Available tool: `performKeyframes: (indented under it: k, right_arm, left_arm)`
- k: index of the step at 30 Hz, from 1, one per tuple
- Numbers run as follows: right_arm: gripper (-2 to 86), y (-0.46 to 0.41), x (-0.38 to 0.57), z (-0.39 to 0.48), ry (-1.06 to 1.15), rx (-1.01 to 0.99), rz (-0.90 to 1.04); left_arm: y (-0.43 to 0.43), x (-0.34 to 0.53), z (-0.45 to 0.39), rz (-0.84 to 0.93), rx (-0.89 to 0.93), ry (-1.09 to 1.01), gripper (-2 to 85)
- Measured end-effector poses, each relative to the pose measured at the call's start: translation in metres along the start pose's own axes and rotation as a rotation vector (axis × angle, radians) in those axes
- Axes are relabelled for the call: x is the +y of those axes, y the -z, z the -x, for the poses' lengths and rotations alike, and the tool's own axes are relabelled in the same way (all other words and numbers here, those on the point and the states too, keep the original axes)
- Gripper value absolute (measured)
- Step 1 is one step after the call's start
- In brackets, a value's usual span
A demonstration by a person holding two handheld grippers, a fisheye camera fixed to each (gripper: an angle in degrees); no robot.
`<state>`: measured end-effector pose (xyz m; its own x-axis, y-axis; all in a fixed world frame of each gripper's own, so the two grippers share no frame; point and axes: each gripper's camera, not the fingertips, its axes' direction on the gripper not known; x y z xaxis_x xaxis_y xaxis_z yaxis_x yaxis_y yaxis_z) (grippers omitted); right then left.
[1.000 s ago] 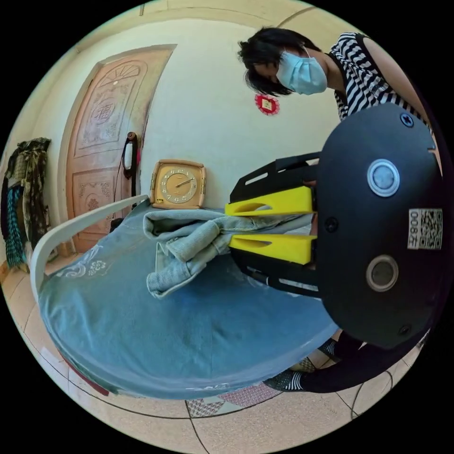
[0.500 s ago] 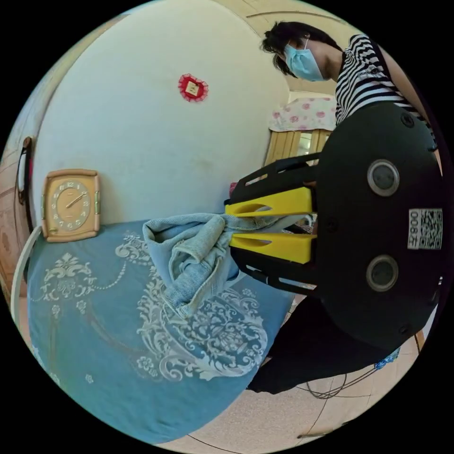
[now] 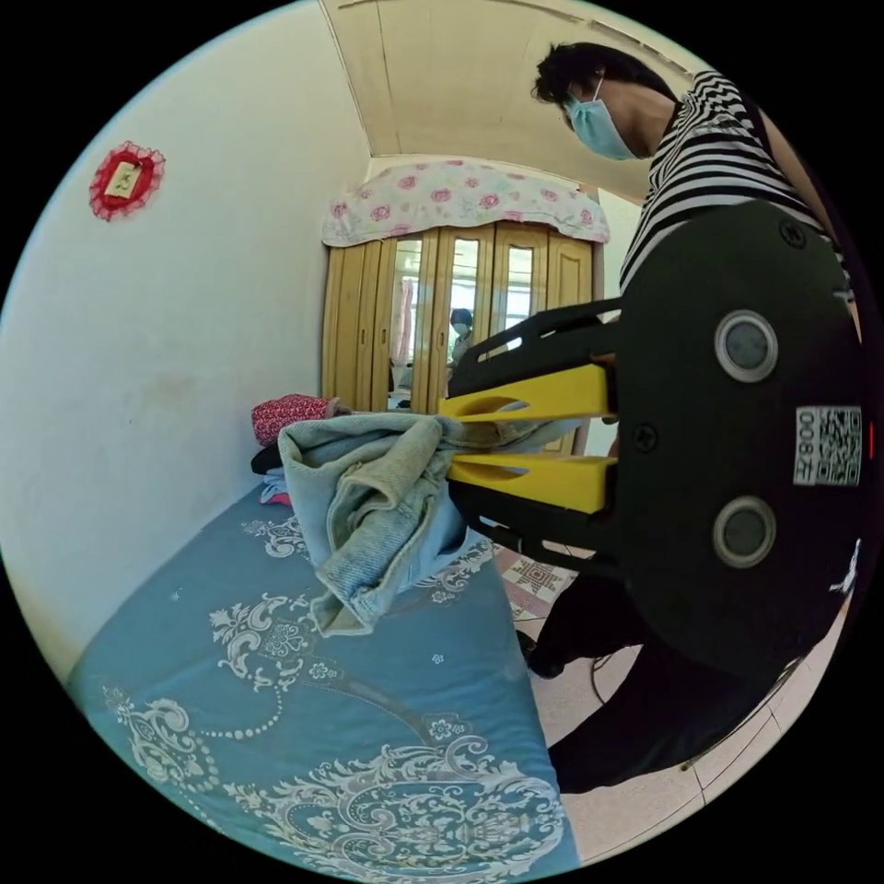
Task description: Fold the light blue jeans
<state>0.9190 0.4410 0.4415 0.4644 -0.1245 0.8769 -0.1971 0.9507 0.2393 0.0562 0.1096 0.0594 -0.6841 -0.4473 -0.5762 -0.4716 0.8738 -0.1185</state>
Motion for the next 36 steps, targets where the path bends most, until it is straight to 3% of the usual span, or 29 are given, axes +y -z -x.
performKeyframes:
  k: [9, 26, 36]
  right_arm:
    - [2.0, 0.17, 0.067, -0.012, 0.05, -0.053, -0.016]
    - [1.7, 0.391, 0.212, 0.017, -0.003, -0.011, -0.51]
    - [2.2, 0.536, 0.196, 0.044, 0.036, 0.041, -0.651]
  left_arm:
    - [-0.177, -0.035, 0.114, 0.003, -0.035, -0.009, 6.2]
    - [-0.486, -0.18, 0.38, 0.473, 0.01, -0.195, 6.4]
    - [-0.654, -0.26, 0.512, 0.632, -0.012, -0.281, 6.4]
